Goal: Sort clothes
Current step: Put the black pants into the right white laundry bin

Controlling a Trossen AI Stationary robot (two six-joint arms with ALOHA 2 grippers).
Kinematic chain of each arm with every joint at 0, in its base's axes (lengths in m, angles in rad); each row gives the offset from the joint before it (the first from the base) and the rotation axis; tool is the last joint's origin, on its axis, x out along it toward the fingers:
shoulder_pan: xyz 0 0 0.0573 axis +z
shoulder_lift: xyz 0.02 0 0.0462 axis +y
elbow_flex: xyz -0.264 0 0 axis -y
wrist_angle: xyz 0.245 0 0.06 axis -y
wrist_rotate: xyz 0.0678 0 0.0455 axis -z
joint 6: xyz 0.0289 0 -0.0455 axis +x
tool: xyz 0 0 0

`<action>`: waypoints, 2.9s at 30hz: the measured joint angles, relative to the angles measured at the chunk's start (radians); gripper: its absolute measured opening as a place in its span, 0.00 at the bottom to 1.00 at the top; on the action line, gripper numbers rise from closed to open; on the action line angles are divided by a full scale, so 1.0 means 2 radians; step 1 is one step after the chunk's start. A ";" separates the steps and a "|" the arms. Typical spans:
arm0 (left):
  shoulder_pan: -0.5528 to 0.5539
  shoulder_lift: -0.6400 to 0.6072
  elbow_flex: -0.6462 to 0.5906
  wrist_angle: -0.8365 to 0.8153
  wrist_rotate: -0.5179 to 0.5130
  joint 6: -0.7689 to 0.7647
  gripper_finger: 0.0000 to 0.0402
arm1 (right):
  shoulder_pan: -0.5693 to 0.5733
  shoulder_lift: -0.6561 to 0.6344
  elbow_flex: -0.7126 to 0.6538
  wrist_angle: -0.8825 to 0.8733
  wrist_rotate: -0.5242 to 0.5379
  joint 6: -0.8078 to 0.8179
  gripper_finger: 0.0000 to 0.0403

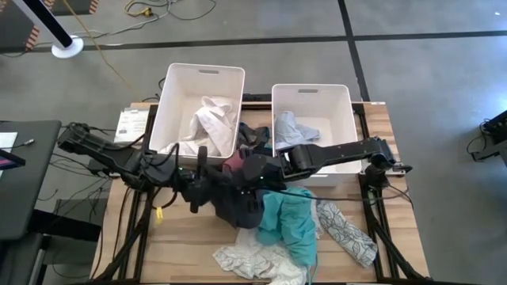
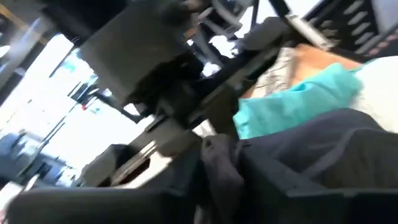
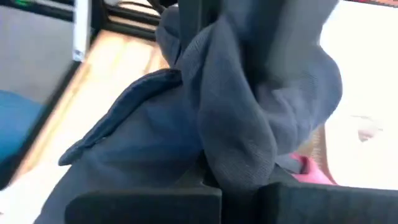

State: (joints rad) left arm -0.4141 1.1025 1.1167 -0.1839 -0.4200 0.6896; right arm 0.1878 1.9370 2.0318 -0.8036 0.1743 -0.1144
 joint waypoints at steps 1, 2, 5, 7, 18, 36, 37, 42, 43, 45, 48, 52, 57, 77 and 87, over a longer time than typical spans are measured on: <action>0.000 0.000 0.001 0.001 -0.010 -0.003 0.33 | 0.002 0.001 0.012 -0.011 0.009 -0.006 0.05; 0.000 -0.001 0.001 0.003 -0.018 -0.007 0.38 | 0.003 0.002 0.026 -0.023 0.020 -0.013 0.05; -0.001 -0.005 0.003 0.001 -0.037 -0.020 0.52 | 0.009 0.003 0.069 -0.064 0.064 -0.037 0.04; -0.003 -0.010 0.003 -0.012 -0.047 -0.030 0.58 | 0.010 0.003 0.099 -0.083 0.098 -0.049 0.03; -0.003 -0.050 0.002 -0.097 -0.093 -0.111 0.64 | 0.003 -0.049 0.152 -0.158 0.309 -0.088 0.03; -0.003 -0.044 -0.073 -0.148 -0.093 -0.203 0.62 | -0.121 -0.137 0.153 -0.226 0.400 -0.056 0.03; -0.003 -0.044 -0.078 -0.149 -0.093 -0.207 0.62 | -0.135 -0.138 0.153 -0.245 0.400 -0.041 0.03; -0.003 -0.043 -0.098 -0.145 -0.093 -0.219 0.62 | -0.200 -0.132 0.151 -0.345 0.382 0.039 0.03; -0.003 -0.043 -0.103 -0.142 -0.093 -0.219 0.62 | -0.213 -0.128 0.150 -0.363 0.370 0.054 0.03; -0.003 -0.043 -0.112 -0.136 -0.093 -0.219 0.62 | -0.234 -0.117 0.150 -0.387 0.344 0.077 0.03; -0.002 -0.043 -0.120 -0.133 -0.093 -0.221 0.62 | -0.259 -0.107 0.143 -0.379 0.297 0.080 0.03; -0.002 -0.043 -0.127 -0.130 -0.093 -0.226 0.62 | -0.285 -0.098 0.117 -0.370 0.265 0.072 0.03; -0.002 -0.043 -0.137 -0.130 -0.093 -0.237 0.62 | -0.321 -0.091 0.060 -0.361 0.235 0.074 0.03; -0.002 -0.043 -0.152 -0.130 -0.092 -0.257 0.62 | -0.398 -0.092 -0.175 -0.248 0.071 0.036 0.03; 0.007 -0.043 -0.152 -0.119 -0.092 -0.256 0.62 | -0.408 -0.091 -0.286 -0.179 -0.011 0.014 0.04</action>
State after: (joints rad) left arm -0.4003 1.0161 0.8136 -0.4212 -0.6048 0.1776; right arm -0.6280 1.7558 1.4597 -1.1609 0.1516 -0.0872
